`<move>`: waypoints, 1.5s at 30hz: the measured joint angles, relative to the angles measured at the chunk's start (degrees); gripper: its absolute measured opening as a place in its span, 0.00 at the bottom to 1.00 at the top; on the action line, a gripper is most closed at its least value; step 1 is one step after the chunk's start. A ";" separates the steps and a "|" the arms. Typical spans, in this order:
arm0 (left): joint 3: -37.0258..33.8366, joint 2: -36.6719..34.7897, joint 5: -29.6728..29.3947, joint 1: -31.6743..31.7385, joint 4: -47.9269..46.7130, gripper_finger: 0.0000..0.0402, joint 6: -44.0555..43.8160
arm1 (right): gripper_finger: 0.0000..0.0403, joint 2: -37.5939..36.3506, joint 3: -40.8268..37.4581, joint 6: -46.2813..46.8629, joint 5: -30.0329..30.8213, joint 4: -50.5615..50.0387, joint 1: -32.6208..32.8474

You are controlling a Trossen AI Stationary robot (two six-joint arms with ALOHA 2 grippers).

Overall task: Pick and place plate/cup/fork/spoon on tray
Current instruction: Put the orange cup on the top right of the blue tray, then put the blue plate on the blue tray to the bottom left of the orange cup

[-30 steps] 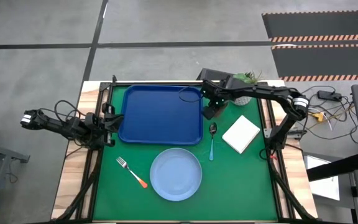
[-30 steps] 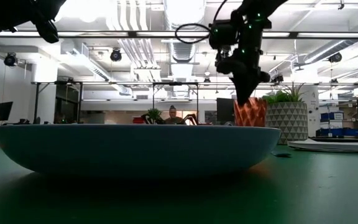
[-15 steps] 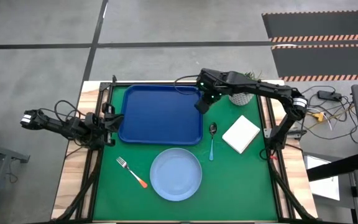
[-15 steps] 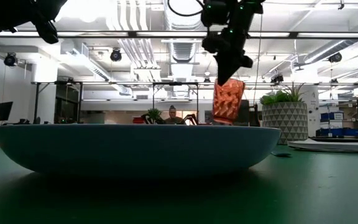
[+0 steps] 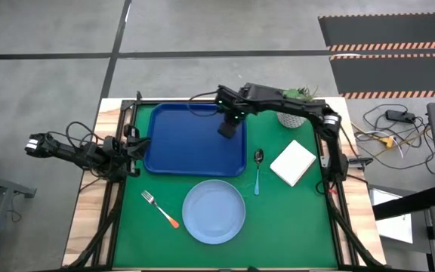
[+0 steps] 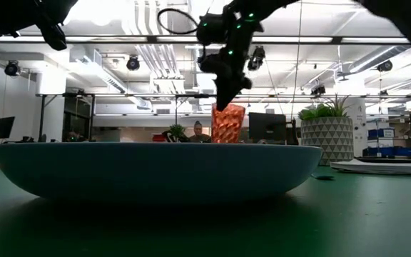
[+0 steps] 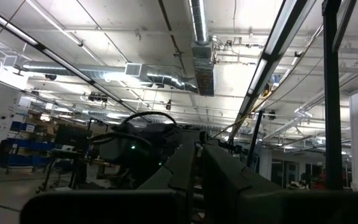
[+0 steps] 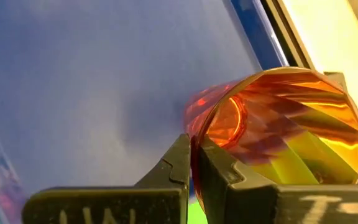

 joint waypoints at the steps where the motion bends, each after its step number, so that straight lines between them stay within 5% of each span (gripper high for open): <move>1: 0.00 0.00 -0.01 0.00 -0.02 0.04 0.00 | 0.02 1.40 1.62 -0.72 0.22 -0.63 -0.02; 14: 0.00 0.00 0.02 0.00 -0.02 0.04 -0.06 | 0.02 13.18 13.86 -6.03 7.46 -7.09 -0.01; 23: 0.00 0.00 0.02 -0.01 -0.02 0.04 0.07 | 0.04 13.24 13.65 -6.39 7.50 -6.87 -0.10; 37: 0.02 -0.04 0.02 -0.01 -0.02 0.04 0.13 | 0.29 12.41 13.52 -5.34 7.59 -6.92 -0.39; 45: 0.02 -0.15 0.02 -0.02 0.30 0.04 0.15 | 0.30 6.86 13.49 1.10 7.51 -8.48 0.04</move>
